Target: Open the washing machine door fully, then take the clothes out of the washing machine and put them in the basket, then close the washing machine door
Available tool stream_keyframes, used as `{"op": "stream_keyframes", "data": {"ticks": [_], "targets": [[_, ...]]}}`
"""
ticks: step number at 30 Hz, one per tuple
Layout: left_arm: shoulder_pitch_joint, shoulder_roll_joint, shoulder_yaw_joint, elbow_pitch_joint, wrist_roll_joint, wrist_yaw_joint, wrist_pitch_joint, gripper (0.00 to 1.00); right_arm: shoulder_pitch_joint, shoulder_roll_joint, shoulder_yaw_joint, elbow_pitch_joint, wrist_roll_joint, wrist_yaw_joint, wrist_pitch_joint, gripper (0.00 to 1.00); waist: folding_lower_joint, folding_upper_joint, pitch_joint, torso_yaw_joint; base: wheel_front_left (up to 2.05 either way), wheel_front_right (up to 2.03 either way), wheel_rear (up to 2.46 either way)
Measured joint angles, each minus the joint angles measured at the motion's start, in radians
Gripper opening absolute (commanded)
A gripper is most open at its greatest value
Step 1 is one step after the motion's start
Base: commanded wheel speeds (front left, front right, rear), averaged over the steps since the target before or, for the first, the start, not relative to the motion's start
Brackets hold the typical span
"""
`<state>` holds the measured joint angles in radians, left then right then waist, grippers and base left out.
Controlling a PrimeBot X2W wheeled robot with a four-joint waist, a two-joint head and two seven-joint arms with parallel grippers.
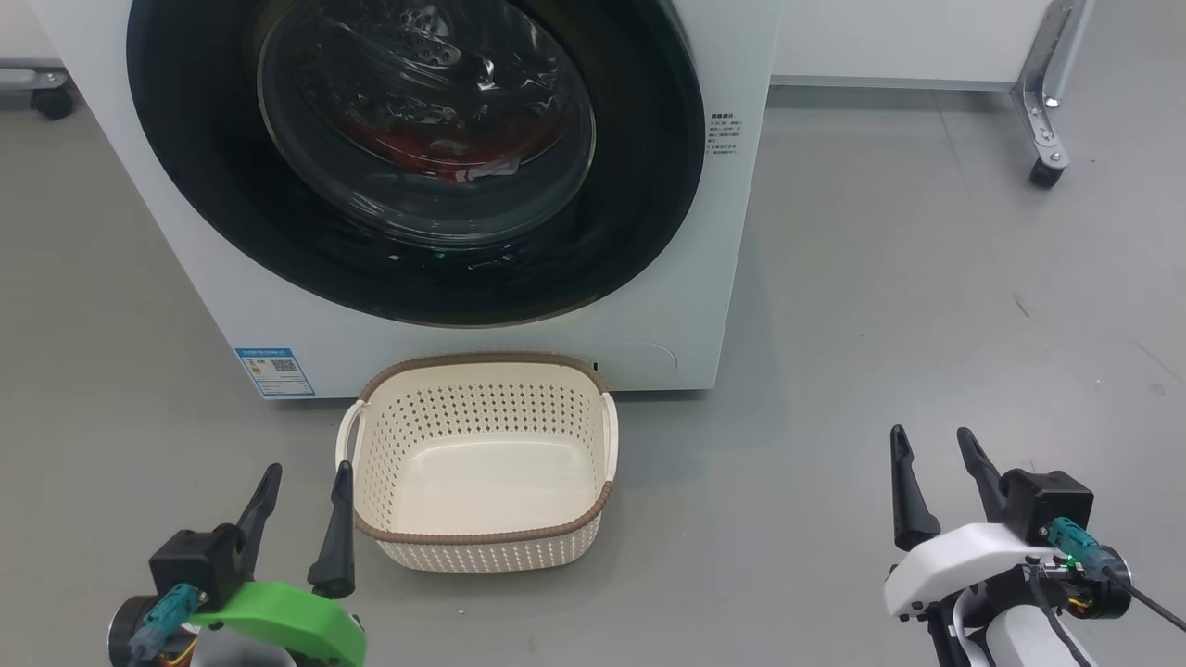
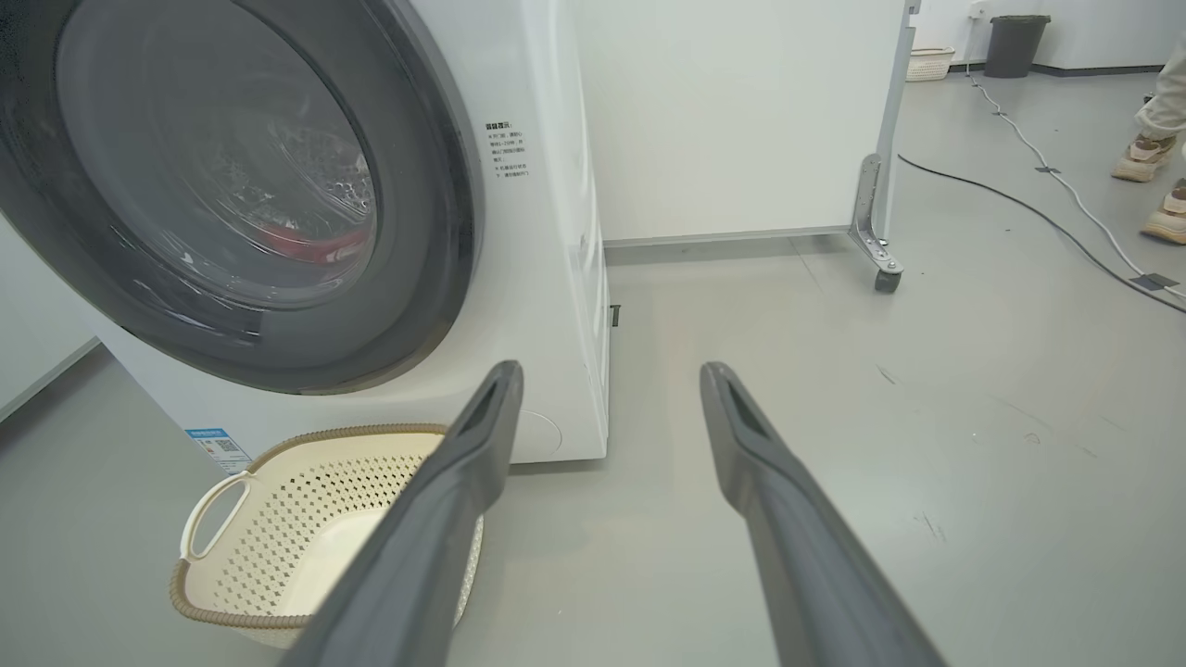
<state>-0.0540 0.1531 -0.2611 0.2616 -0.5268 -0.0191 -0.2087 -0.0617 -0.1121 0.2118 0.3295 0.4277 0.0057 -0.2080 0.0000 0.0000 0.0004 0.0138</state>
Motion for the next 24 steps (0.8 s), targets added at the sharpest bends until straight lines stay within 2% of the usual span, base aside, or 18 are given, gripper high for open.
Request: {"op": "stream_keyframes", "data": {"ticks": [12, 24], "targets": [[-0.012, 0.004, -0.018, 0.019, 0.118, 0.015, -0.041, 1.0, -0.002, 0.001, 0.016, 0.007, -0.141, -0.012, -0.039, 1.0, 0.0, 0.0, 0.001, 0.002, 0.0, 0.0, 0.0], [-0.012, -0.007, -0.002, 0.043, 0.113, 0.033, -0.042, 1.0, -0.002, 0.017, -0.016, 0.011, -0.142, -0.019, -0.041, 1.0, 0.0, 0.0, 0.004, 0.001, 0.0, 0.0, 0.0]]}}
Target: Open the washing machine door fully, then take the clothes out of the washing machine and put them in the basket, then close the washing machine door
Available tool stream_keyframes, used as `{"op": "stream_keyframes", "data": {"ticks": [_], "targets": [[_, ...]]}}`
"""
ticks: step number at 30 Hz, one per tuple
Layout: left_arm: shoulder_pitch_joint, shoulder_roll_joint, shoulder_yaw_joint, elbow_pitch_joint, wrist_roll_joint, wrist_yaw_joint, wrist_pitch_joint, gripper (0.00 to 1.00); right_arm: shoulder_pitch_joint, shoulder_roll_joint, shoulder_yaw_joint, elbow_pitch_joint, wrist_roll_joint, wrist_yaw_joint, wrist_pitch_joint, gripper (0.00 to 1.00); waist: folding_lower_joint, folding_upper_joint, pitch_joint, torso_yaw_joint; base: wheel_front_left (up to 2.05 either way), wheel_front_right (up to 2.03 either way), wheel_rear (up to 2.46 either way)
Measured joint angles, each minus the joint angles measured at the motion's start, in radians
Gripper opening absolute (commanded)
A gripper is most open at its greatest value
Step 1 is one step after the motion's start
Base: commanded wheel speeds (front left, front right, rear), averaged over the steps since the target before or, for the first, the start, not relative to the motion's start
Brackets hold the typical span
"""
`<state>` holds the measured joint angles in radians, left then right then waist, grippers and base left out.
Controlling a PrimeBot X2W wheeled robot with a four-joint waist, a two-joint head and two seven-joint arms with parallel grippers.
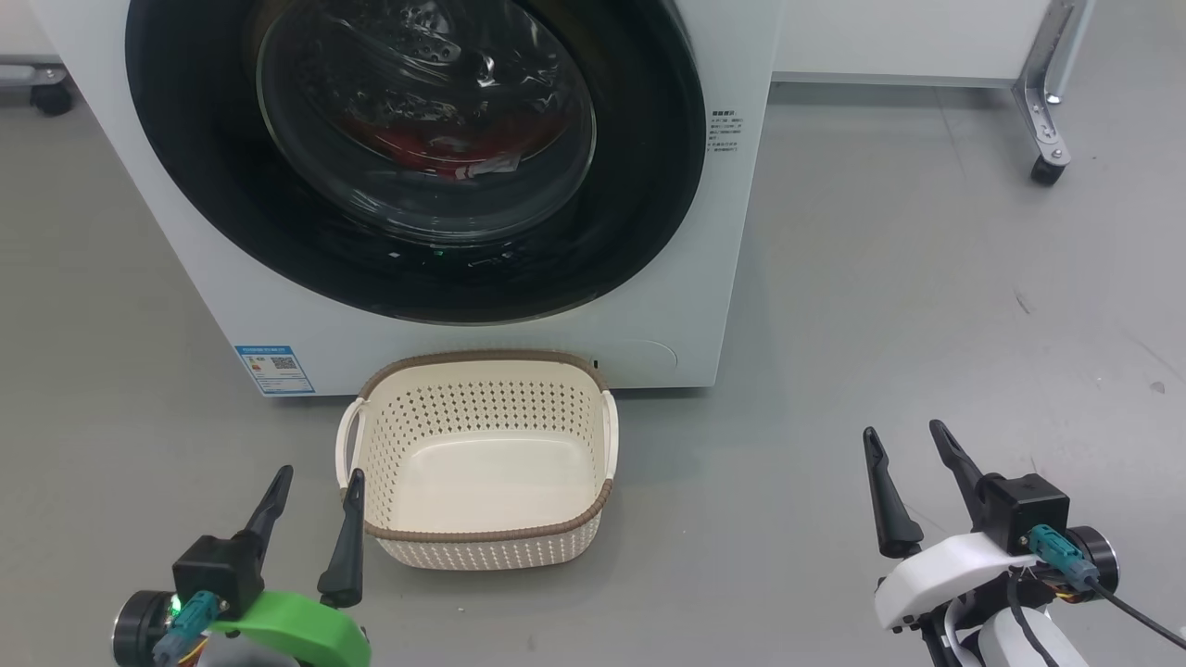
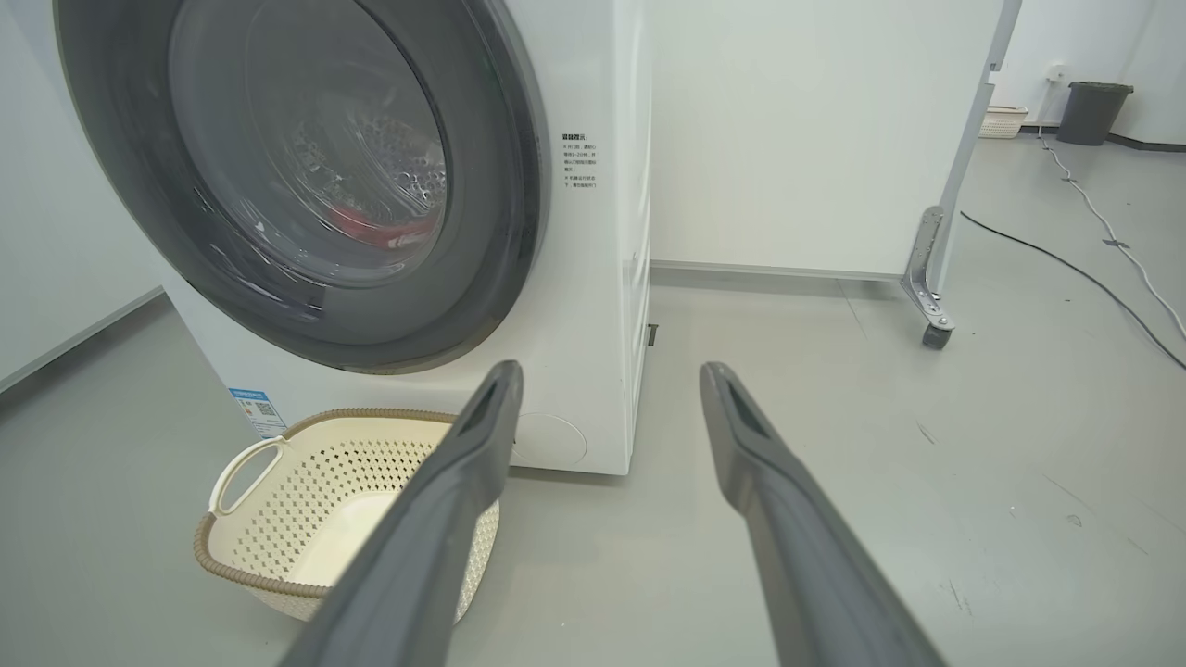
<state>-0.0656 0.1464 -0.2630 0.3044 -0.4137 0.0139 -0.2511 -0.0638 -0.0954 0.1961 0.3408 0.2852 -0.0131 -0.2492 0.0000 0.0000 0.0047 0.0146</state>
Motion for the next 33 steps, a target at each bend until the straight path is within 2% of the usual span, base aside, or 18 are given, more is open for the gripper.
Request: {"op": "stream_keyframes", "data": {"ticks": [13, 14, 15, 23, 33], "targets": [[-0.001, 0.0, 0.0, 0.015, 0.001, 0.0, -0.001, 1.0, 0.0, 0.006, -0.017, 0.0, -0.001, 0.001, 0.0, 1.0, 0.0, 0.0, 0.004, -0.007, 0.0, 0.0, 0.0], [-0.001, 0.0, 0.0, 0.016, 0.001, 0.0, -0.001, 1.0, 0.0, 0.007, -0.019, 0.0, -0.002, 0.001, 0.0, 0.48, 0.0, 0.0, 0.005, -0.007, 0.0, 0.0, 0.0], [-0.001, 0.0, 0.0, 0.016, 0.001, 0.0, -0.001, 1.0, 0.0, 0.008, -0.021, 0.0, -0.002, 0.001, 0.0, 0.0, 0.0, 0.0, 0.005, -0.007, 0.0, 0.0, 0.0], [-0.002, 0.0, 0.0, 0.019, 0.003, 0.0, -0.001, 1.0, 0.0, 0.017, -0.032, 0.002, -0.002, 0.004, 0.0, 0.0, 0.0, 0.0, 0.012, -0.006, 0.0, 0.0, 0.0], [-0.04, -0.002, -0.001, 0.008, 0.007, 0.0, -0.001, 1.0, -0.021, 0.04, -0.097, -0.011, 0.117, 0.044, 0.0, 0.0, 0.0, 0.0, 0.046, 0.002, 0.0, 0.0, 0.0]]}}
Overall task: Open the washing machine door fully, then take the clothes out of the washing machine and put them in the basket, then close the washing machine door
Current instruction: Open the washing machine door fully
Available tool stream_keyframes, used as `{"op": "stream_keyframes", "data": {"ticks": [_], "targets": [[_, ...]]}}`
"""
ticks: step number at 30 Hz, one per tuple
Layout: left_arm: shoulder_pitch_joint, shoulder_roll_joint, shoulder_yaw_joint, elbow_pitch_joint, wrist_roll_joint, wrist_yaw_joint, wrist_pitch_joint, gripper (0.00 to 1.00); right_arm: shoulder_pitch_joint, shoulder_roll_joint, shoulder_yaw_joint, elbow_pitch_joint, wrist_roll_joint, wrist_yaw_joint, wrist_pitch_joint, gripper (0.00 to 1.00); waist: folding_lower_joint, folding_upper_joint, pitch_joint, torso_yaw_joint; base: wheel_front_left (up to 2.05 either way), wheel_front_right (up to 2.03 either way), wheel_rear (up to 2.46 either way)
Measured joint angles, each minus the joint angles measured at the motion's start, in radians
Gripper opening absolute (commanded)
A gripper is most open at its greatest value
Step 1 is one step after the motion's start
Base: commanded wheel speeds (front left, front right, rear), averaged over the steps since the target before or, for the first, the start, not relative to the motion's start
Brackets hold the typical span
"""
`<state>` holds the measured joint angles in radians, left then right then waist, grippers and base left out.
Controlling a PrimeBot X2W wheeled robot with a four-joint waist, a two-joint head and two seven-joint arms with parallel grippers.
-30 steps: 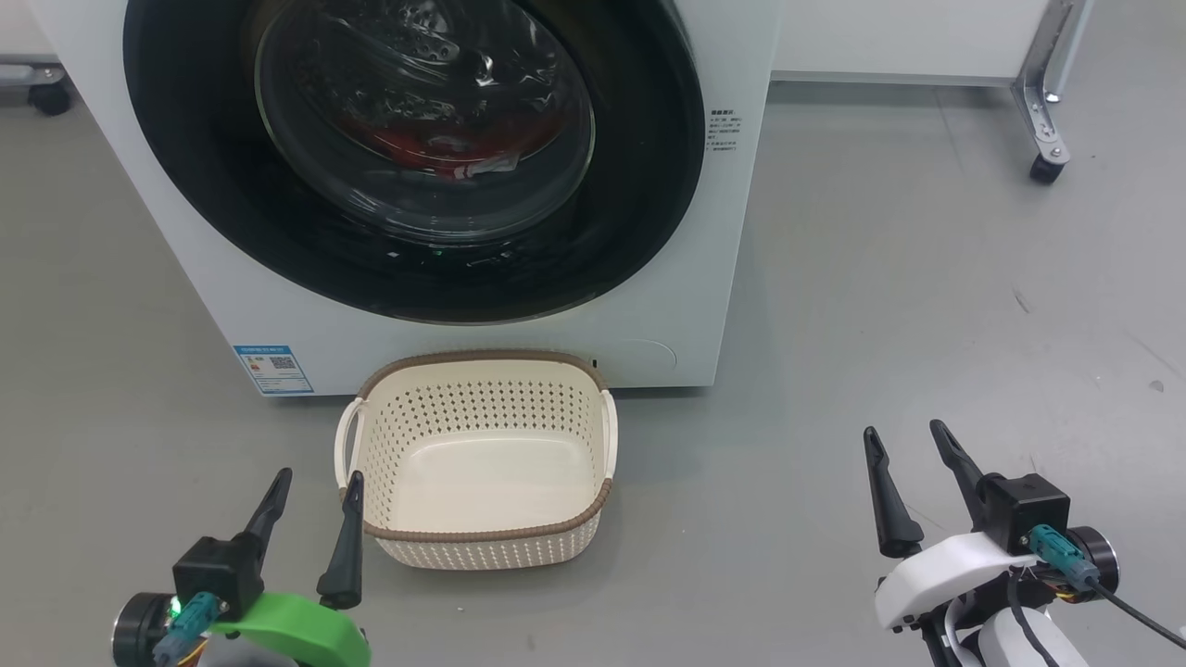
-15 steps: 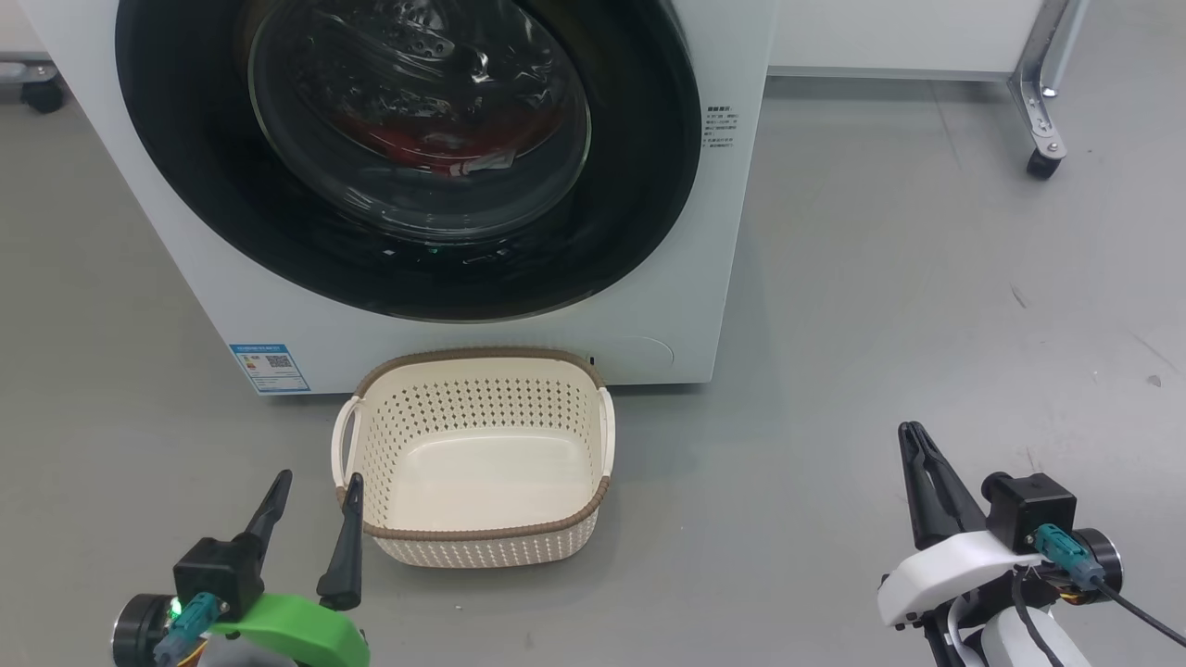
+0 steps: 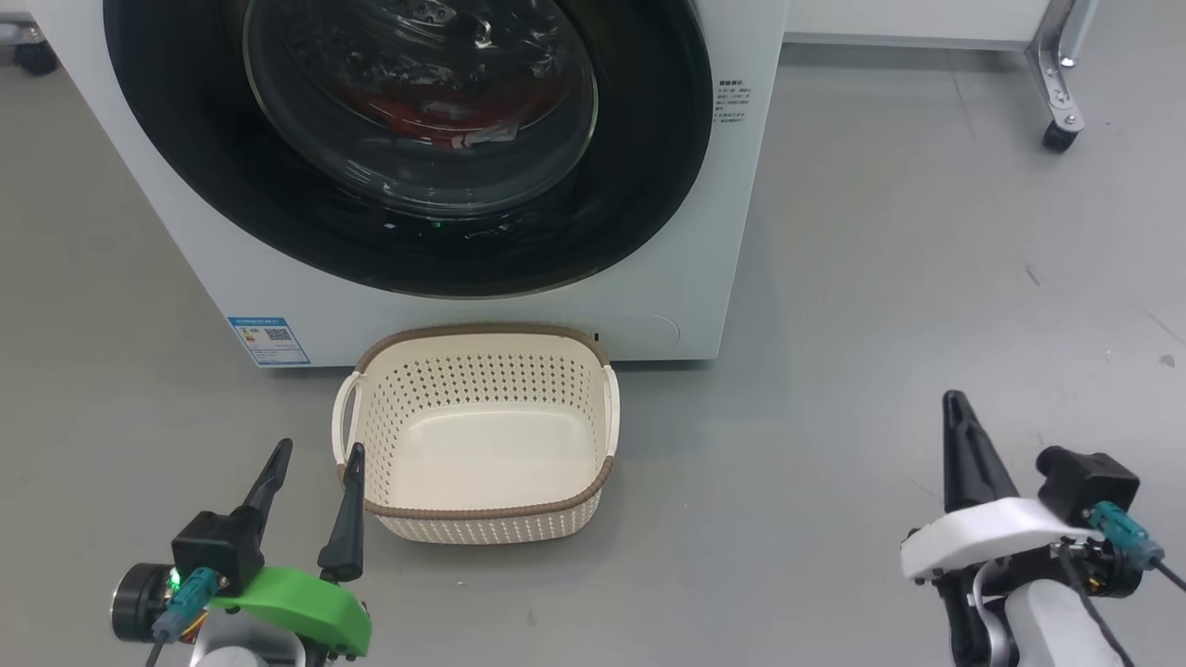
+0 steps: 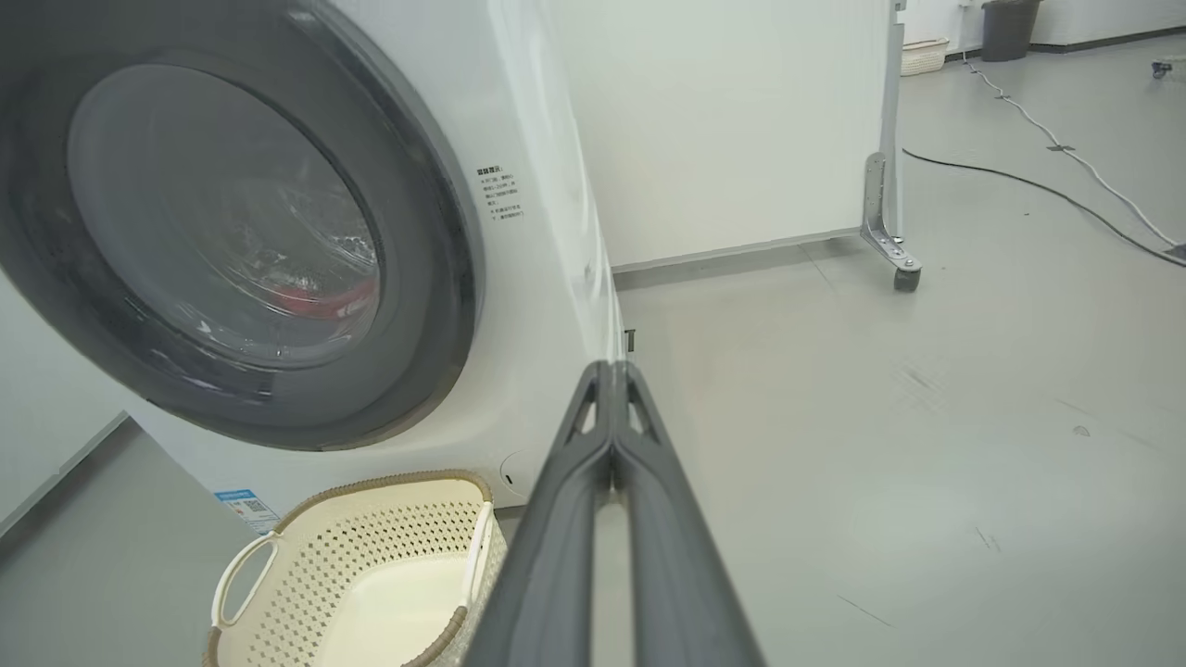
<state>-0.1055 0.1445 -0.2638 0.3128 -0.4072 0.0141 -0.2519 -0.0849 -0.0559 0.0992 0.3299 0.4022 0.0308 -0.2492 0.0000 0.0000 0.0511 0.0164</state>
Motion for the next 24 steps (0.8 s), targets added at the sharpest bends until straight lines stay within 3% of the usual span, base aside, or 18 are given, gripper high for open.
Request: {"op": "stream_keyframes", "data": {"ticks": [11, 18, 24], "targets": [[-0.046, -0.002, -0.001, -0.035, 0.007, 0.0, 0.0, 1.0, -0.131, 0.014, -0.091, 0.002, 0.337, 0.063, 0.002, 0.0, 0.0, 0.0, 0.081, 0.015, 0.0, 0.0, 0.0], [-0.102, -0.003, -0.002, -0.065, 0.014, -0.001, 0.0, 1.0, -0.276, 0.012, -0.109, 0.018, 0.68, 0.072, 0.071, 0.0, 0.0, 0.0, 0.156, 0.032, 0.0, 0.0, 0.0], [-0.156, -0.007, -0.006, -0.086, 0.022, -0.006, 0.0, 1.0, -0.412, 0.008, -0.13, 0.027, 0.846, 0.072, 0.138, 0.0, 0.0, 0.0, 0.227, 0.051, 0.0, 0.0, 0.0]]}}
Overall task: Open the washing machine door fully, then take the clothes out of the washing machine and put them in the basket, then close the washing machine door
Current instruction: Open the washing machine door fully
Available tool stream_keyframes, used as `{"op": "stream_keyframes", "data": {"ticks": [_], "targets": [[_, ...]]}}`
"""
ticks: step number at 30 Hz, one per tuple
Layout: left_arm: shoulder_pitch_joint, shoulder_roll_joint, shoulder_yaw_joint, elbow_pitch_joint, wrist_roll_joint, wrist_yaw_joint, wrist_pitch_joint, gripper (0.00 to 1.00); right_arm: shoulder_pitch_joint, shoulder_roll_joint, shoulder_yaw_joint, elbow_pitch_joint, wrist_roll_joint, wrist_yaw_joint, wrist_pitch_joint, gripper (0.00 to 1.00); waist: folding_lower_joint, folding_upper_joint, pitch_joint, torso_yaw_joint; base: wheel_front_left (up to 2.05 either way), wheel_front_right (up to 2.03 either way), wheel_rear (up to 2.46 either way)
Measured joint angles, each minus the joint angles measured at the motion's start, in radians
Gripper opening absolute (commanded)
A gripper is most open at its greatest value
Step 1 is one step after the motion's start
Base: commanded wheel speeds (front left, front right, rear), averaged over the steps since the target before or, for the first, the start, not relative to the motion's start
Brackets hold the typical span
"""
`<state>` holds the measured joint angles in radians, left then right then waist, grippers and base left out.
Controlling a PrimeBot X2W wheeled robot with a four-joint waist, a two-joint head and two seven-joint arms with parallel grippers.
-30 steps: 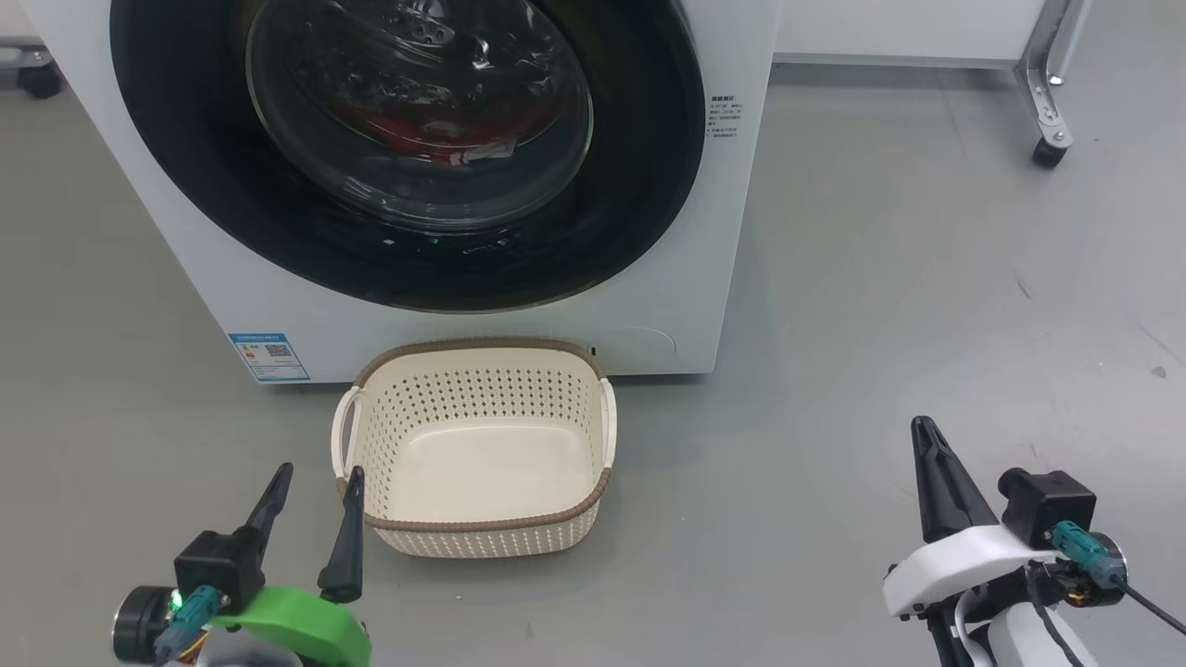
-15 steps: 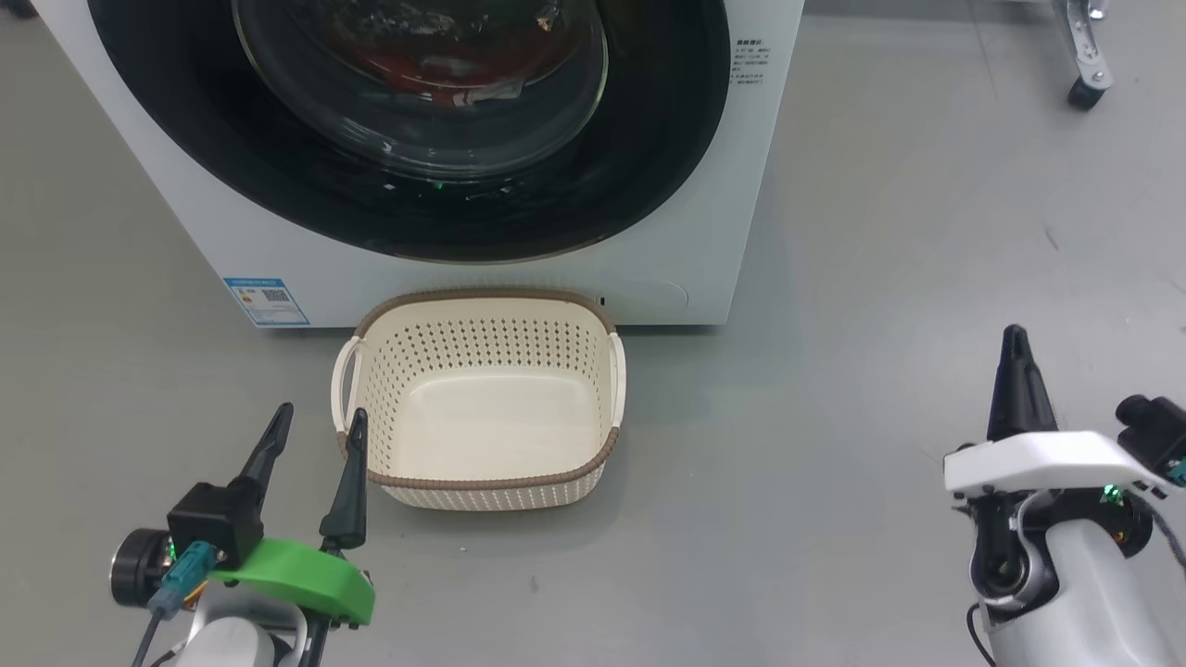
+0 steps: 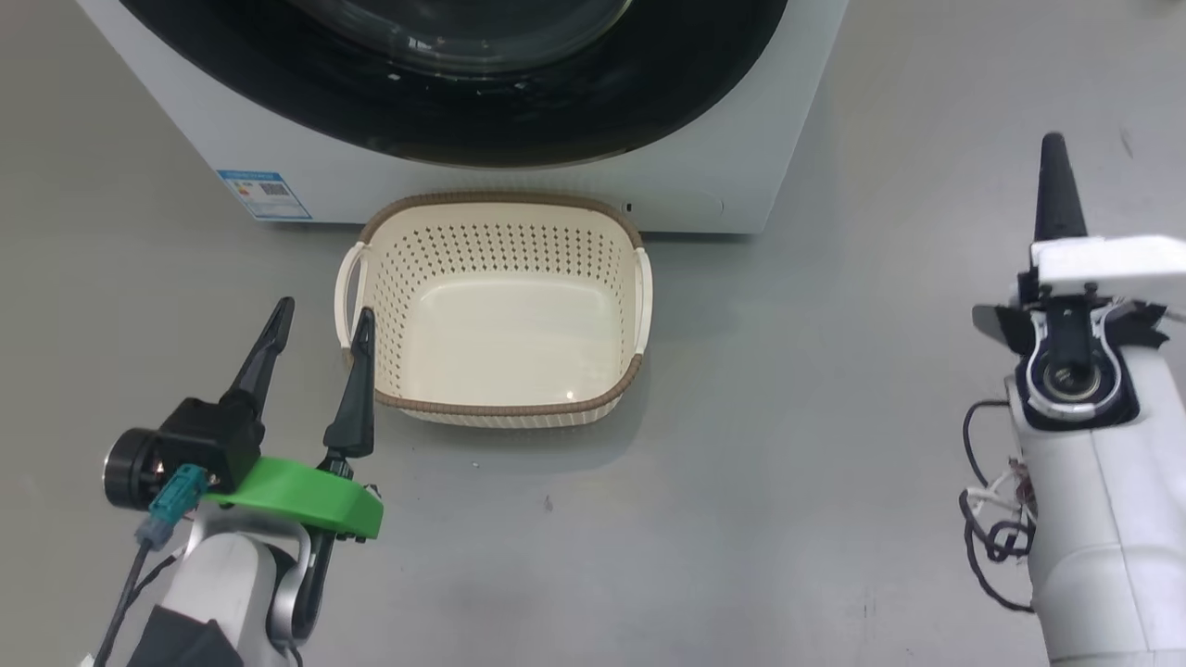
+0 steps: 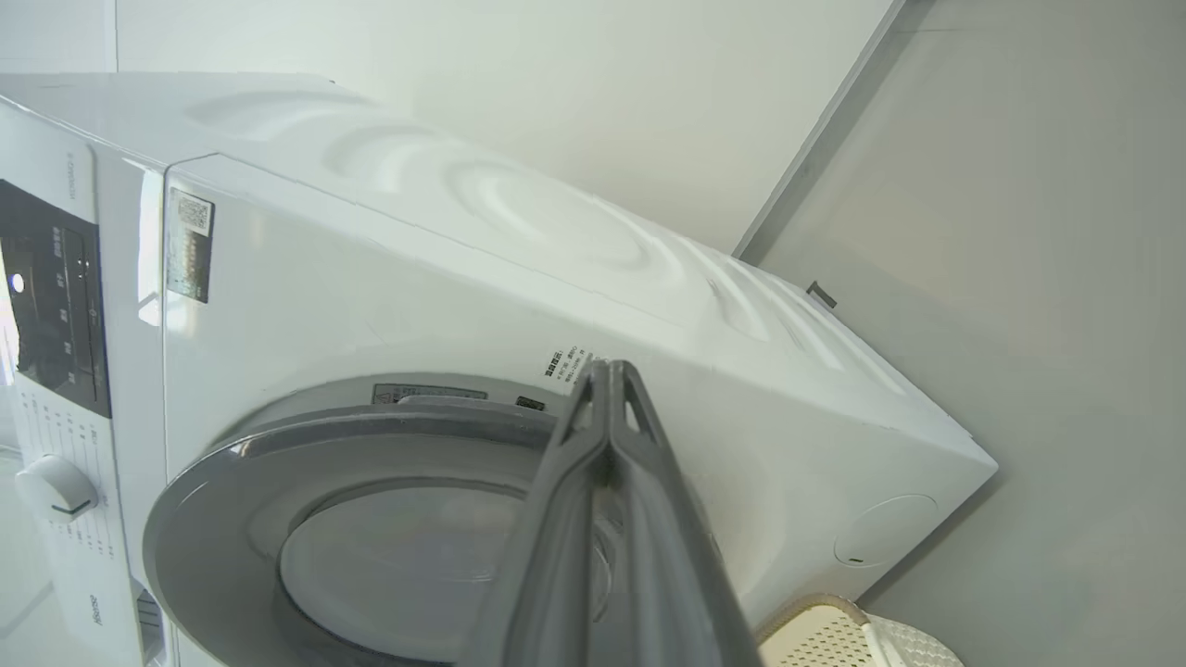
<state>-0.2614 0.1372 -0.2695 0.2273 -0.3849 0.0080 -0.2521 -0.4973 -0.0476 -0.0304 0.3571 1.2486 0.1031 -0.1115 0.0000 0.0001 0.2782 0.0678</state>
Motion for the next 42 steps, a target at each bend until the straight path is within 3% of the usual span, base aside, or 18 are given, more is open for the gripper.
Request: {"op": "stream_keyframes", "data": {"ticks": [9, 22, 42], "targets": [[-0.09, -0.027, -0.003, -0.033, 0.001, -0.014, 0.0, 1.0, -0.2, -0.008, -0.02, 0.021, 0.097, -0.011, 0.104, 0.0, 0.0, 0.0, 0.111, 0.037, 0.0, 0.0, 0.0], [-0.181, -0.057, -0.018, -0.036, 0.01, -0.047, 0.0, 1.0, -0.455, -0.059, -0.008, 0.066, 0.125, -0.063, 0.263, 0.0, 0.0001, 0.0, 0.247, 0.106, 0.0, 0.0, 0.0], [-0.227, -0.09, -0.024, 0.008, 0.035, -0.075, 0.0, 1.0, -0.669, -0.132, 0.024, 0.197, 0.168, -0.096, 0.432, 0.0, 0.0, 0.0, 0.31, 0.192, 0.0, 0.0, 0.0]]}}
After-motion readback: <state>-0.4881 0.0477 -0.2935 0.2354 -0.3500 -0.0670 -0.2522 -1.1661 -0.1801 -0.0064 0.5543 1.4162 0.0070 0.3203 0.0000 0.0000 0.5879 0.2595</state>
